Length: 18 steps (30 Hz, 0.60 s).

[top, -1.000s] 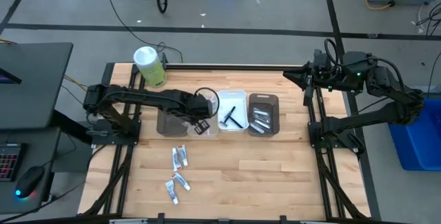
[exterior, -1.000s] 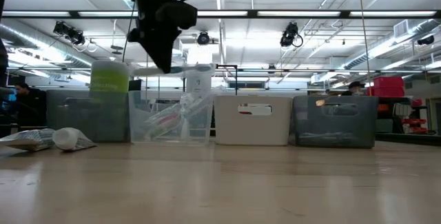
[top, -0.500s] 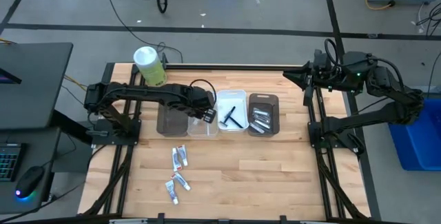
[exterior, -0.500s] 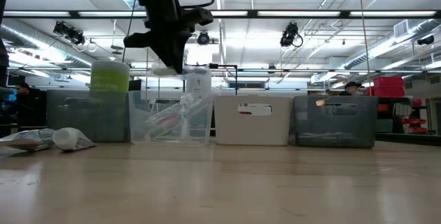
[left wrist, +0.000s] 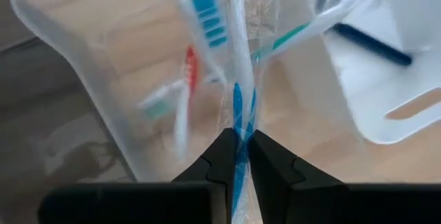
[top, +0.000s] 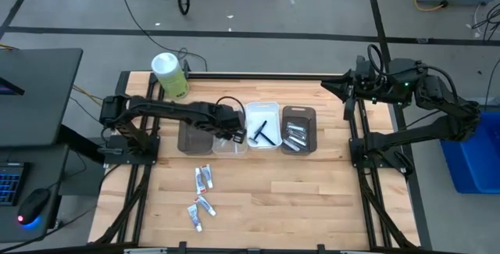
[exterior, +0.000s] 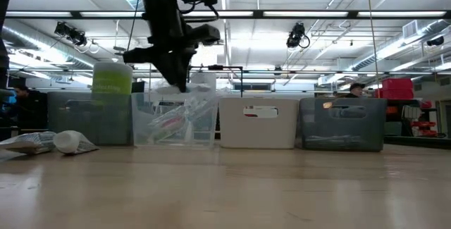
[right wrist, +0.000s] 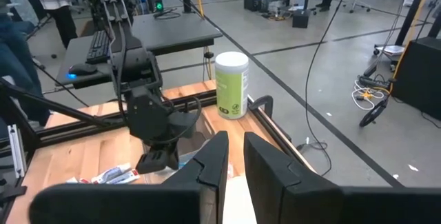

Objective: Pick & Place Travel size toiletries
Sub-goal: Put the blue toothbrush into the transparent bin, then put the white toothpaste into the left black bin

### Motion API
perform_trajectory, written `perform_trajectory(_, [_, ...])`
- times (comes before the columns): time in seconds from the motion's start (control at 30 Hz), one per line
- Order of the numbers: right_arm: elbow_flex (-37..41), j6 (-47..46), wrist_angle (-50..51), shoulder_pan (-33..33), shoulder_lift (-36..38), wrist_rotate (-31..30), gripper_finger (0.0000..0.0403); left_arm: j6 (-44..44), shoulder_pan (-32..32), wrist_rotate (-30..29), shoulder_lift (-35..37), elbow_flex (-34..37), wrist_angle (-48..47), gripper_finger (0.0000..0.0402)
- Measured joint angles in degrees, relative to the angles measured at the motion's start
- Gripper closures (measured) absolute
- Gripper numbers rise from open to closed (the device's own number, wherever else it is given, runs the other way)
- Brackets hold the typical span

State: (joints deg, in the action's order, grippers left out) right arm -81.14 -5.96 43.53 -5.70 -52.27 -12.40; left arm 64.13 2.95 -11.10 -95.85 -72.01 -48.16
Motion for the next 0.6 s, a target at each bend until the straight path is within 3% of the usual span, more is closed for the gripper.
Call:
perform_trajectory(0.2, [0.0,0.4,0.0,0.0,0.0,0.1,0.0349,0.2,-0.7,-0.9,0.1,0.1,-0.2,0.0329])
perform_trajectory(0.5, [0.0,0.5,0.0,0.0,0.0,0.2,0.0349,-1.1,-0.7,-0.9,0.1,0.1,0.1,0.0197])
perform_trajectory(0.6, [0.0,0.5,0.0,0.0,0.0,0.2,0.0349,-3.0,-0.7,-0.8,0.1,-0.8,-0.3,0.0169])
